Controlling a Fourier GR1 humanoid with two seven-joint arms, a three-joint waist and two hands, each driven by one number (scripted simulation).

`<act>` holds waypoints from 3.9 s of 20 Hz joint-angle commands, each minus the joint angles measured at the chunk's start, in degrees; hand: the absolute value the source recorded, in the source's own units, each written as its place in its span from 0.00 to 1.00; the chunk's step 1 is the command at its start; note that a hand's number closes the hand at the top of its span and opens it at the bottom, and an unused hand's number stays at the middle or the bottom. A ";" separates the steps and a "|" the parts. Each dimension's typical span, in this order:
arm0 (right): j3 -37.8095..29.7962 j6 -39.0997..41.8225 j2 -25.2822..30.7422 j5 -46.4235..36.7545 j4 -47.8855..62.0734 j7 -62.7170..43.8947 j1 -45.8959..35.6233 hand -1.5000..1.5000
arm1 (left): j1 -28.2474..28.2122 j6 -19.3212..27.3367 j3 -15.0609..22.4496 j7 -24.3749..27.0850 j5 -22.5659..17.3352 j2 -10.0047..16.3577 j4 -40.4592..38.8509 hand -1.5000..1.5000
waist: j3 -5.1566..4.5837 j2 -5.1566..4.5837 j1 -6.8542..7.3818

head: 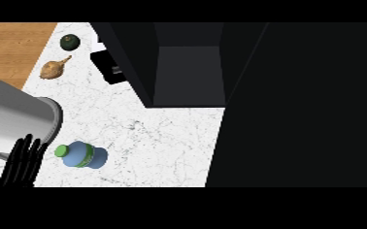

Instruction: Pick up the bottled water, place it into the cabinet and close the cabinet

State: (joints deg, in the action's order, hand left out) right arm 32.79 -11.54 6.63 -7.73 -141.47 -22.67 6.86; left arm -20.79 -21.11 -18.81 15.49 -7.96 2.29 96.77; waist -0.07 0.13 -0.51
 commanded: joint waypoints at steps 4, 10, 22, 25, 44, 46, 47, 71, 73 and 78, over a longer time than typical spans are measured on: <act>1.21 -0.66 2.97 -5.58 -7.25 -2.13 1.92 0.00 | 7.00 -1.66 -3.38 6.04 0.54 3.96 -15.13 0.00 | 0.01 0.01 -0.06; 2.08 -2.23 2.63 -5.75 -4.11 -0.39 0.83 0.00 | 13.85 0.52 -2.16 14.74 5.61 3.70 -29.31 0.00 | 0.01 -0.06 -0.05; 2.46 -4.12 5.58 -5.90 -7.09 -2.32 0.11 0.00 | 24.23 -0.84 -5.79 30.90 6.49 9.03 -53.68 0.00 | -0.06 -0.08 -0.53; -1.41 -4.78 5.22 -4.18 -7.15 -4.67 -1.75 0.00 | 23.78 1.09 -3.86 33.68 7.27 5.70 -54.38 0.00 | -0.02 -0.11 -0.06; 3.39 -7.21 5.72 -5.28 -3.81 -3.03 -3.52 0.00 | 29.35 10.49 3.18 46.49 13.81 5.50 -57.68 1.00 | 0.01 0.08 0.19; 1.74 -6.90 6.73 -4.38 -3.91 -2.53 -3.50 0.00 | 30.14 13.73 3.61 46.94 14.70 5.01 -56.08 1.00 | 0.03 0.05 0.10; 2.03 -7.16 7.30 -4.18 -4.64 -3.29 -1.80 0.00 | 29.47 15.05 4.56 43.40 14.76 4.22 -51.68 1.00 | 0.09 0.18 0.29; 4.36 -8.78 10.09 -2.57 -4.42 1.00 -0.28 0.00 | 43.77 29.82 32.39 14.22 -8.60 -2.25 -36.72 1.00 | 0.09 0.13 -0.18; 4.46 -9.37 10.60 -2.61 -6.31 -0.54 0.76 0.00 | 45.88 34.09 35.62 10.80 -11.28 -2.26 -35.05 1.00 | 0.08 0.17 -0.54; 6.07 -10.79 9.46 -5.64 -6.26 -2.21 -2.07 0.00 | 50.42 40.50 38.21 9.00 -11.68 -2.24 -35.47 1.00 | 0.01 0.14 -0.75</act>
State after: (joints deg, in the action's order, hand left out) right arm 37.52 -22.12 15.46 -8.18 -141.09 -21.32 4.50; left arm 24.39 14.47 15.94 28.09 -18.79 0.79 59.05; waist -0.04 0.11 -0.81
